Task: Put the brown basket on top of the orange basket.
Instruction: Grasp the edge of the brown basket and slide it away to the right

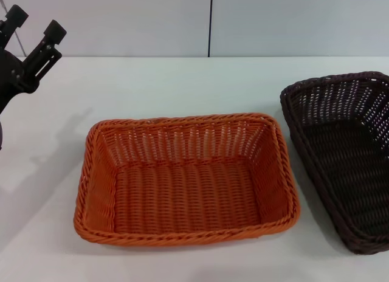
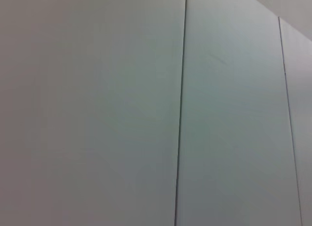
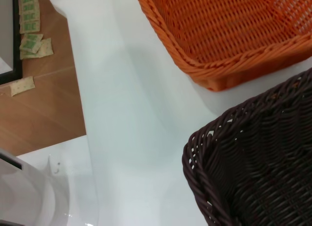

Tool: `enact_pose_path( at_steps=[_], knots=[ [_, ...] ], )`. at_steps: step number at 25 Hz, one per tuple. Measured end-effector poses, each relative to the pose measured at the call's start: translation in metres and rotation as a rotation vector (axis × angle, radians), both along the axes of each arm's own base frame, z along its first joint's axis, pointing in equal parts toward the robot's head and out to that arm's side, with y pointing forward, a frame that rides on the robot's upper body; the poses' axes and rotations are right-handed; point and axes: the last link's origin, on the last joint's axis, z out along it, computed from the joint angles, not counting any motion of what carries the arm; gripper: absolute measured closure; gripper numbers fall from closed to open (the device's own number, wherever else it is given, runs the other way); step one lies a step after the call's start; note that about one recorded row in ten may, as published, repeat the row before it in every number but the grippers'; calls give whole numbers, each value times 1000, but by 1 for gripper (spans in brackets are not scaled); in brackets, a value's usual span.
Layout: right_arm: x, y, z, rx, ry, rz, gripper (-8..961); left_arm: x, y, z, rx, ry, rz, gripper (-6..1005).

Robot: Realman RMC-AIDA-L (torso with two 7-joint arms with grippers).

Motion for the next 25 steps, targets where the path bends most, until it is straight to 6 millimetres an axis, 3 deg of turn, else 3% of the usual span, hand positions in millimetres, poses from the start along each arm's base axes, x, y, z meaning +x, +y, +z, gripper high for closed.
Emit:
enact_pose_path(
  at_steps=[25],
  knots=[
    [8,1,-5,9,-29,-12,447,4,3,0,-2,-6,-10,167]
  ],
)
